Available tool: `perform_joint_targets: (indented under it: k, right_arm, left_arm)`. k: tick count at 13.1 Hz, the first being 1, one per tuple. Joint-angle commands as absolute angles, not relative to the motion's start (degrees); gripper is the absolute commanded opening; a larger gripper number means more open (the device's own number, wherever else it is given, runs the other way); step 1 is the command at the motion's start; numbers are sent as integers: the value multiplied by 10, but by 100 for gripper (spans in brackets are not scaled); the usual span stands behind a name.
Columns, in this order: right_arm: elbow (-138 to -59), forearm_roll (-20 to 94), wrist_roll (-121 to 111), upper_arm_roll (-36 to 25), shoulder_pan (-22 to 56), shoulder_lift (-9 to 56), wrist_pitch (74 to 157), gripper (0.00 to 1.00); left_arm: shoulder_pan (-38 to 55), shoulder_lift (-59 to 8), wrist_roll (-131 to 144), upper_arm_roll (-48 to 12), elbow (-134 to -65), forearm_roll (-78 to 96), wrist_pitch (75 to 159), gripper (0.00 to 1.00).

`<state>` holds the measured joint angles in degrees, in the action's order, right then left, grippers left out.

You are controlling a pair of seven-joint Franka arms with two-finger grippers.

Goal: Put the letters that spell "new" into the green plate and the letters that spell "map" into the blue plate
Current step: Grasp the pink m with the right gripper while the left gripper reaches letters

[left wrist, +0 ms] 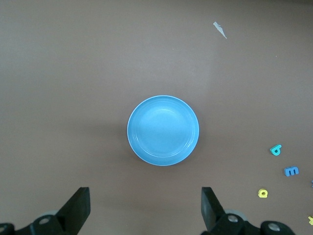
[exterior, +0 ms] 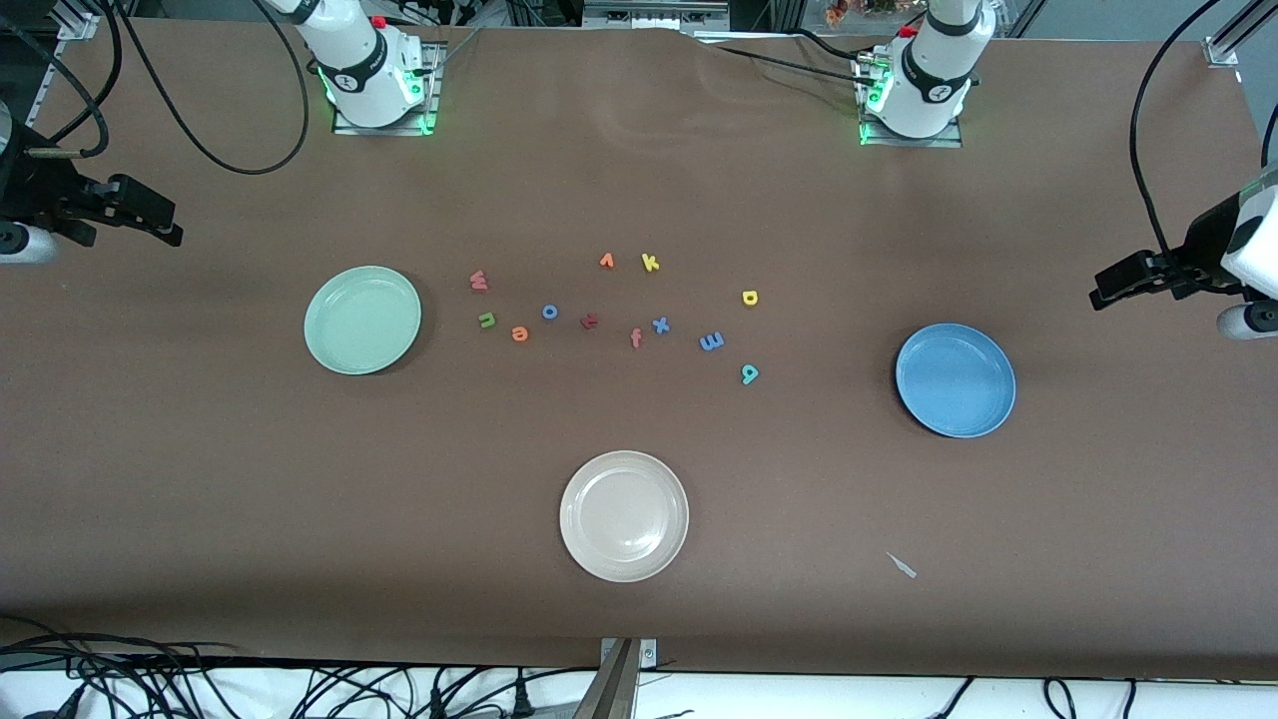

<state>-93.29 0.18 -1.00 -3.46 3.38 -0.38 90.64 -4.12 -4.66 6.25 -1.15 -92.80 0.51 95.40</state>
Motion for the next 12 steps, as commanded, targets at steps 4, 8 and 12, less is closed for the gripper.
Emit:
perform_joint_targets:
  k: [4, 8, 12]
  right_arm:
    - [-951, 10, -5, -31, 89, 35, 842, 100]
    - [-1085, 11, -4, -27, 148, 62, 992, 100]
    - [-1243, 11, 82, 24, 157, 60, 1198, 100]
  left_arm:
    - [-42, -40, 49, -11, -935, 20, 960, 100]
    - [-41, -45, 49, -11, -934, 20, 961, 100]
    - [-34, -93, 51, -11, -923, 15, 968, 100]
